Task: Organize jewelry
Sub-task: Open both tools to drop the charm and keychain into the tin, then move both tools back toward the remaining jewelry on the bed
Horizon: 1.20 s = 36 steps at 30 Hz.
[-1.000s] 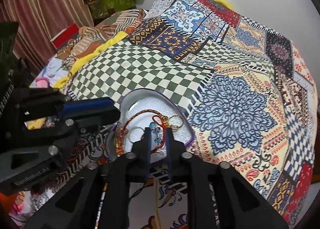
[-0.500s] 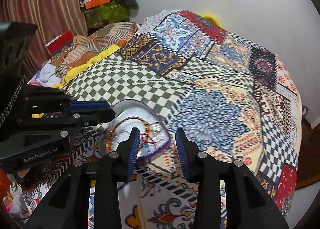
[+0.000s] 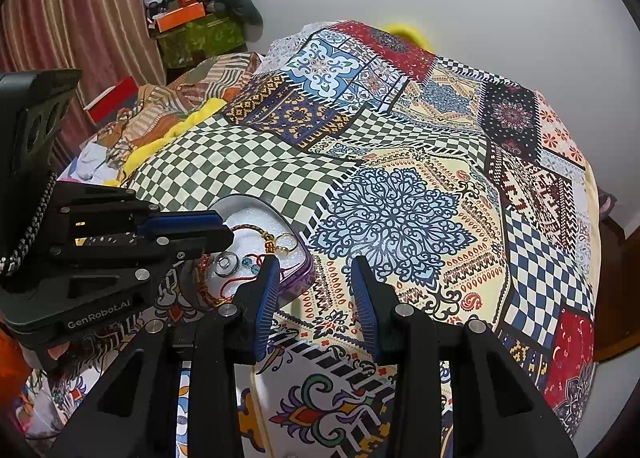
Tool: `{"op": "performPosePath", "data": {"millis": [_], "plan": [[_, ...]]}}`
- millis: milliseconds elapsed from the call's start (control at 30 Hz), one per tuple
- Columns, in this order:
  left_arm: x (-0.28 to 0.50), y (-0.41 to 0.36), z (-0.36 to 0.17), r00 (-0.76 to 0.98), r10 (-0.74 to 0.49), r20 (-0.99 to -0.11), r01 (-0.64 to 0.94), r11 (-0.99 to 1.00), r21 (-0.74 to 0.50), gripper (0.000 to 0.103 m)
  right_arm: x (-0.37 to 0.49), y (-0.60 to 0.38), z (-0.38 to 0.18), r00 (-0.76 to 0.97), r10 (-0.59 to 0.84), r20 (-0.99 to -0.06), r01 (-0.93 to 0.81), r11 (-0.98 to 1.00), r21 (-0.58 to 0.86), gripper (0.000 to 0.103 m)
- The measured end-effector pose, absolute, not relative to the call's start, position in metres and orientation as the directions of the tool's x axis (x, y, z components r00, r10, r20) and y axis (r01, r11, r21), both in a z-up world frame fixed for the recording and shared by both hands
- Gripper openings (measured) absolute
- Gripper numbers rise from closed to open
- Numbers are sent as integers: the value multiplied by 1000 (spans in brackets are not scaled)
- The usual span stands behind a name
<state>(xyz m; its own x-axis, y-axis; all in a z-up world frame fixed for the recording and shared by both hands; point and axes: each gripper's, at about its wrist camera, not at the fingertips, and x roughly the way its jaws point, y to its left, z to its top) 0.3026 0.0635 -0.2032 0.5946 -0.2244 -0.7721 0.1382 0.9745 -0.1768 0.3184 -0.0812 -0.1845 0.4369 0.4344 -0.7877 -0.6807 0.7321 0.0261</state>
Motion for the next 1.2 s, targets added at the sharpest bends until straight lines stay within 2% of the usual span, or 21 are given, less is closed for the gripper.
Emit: {"op": "performPosePath", "data": {"millis": [100,167,233,267,467,600,967,1200], "plan": [[297,62,-197,606,-200,-770,131,980,-151,12,315,-82,-181,435,445,-782,-683,730,35,34],[293,63,-193,616,-181,-766,124,983,-133,20,311,-82,-178,437,453,-777,-686,727,38,34],[285,64,-186,634,-161,-757,112,987,-116,33,308,-84,-175,439,458,-773,-688,725,38,34],[282,65,-184,640,-155,-753,107,988,-112,35,305,-84,-173,440,461,-771,-689,723,39,34],[261,69,-170,648,-145,-748,90,989,-114,38,289,-92,-160,450,475,-756,-692,721,41,34],[244,68,-163,654,-136,-744,85,991,-107,38,274,-98,-152,478,469,-743,-689,724,14,39],[199,52,-152,651,-153,-743,114,988,-103,39,238,-126,-137,524,466,-713,-668,744,-4,40],[182,30,-159,620,-190,-761,154,981,-119,39,224,-150,-147,521,434,-735,-632,775,9,40]]}}
